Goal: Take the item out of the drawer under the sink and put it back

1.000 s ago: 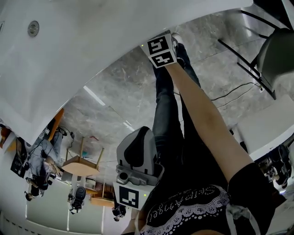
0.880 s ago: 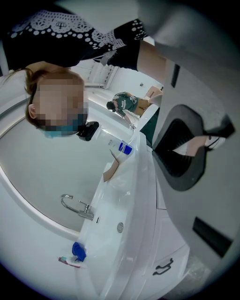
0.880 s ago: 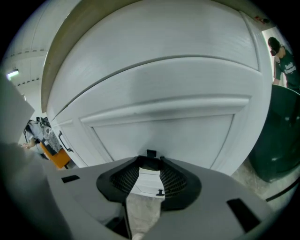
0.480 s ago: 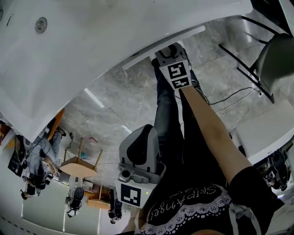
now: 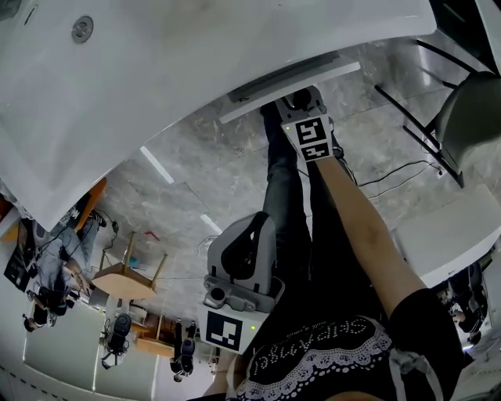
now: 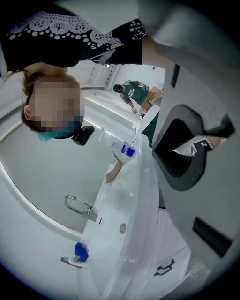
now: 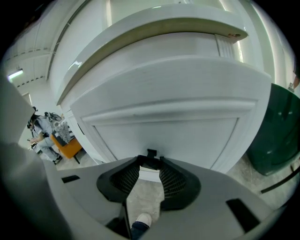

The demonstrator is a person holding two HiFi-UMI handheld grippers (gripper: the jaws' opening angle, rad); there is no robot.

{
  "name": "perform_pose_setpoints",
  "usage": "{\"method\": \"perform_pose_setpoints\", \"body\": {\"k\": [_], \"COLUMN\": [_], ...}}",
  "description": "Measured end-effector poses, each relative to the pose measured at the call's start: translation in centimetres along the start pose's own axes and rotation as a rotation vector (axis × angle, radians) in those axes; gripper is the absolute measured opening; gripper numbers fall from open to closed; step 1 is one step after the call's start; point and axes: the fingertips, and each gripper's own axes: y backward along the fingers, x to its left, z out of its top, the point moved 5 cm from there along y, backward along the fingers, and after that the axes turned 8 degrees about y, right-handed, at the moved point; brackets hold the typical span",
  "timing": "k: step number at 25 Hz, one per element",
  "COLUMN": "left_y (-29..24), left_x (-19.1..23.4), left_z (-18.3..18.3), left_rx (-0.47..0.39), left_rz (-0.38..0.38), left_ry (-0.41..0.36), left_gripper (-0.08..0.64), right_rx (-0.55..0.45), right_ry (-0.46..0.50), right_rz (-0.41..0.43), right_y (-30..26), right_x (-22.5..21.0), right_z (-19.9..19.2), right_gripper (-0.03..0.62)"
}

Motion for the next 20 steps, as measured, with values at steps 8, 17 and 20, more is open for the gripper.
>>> {"method": "perform_pose_setpoints", "body": {"k": [8, 17, 20], "left_y": [-0.5, -1.3, -1.5], "left_x": [-0.5, -1.3, -1.2], "left_z": [-0.5, -0.6, -0.5], "left_rx": [0.018, 0.023, 0.02], "left_rz": [0.003, -0.01, -0.012], "left_ry": [0.01, 0.01, 0.008], "left_gripper": [0.003, 0.003, 0.004], "right_rx": [0.006, 0.004, 0.009], "right_ry": [0.022, -0.007, 0.002], "right_rz": [0.022, 0.028, 0.038], "right_y": [1.0, 2.5, 2.3], "right_x": [0.2, 0.5, 0.5], "right_z": [-0.8, -1.5, -1.6], "right_gripper": [0.139, 0.133, 0.133]}}
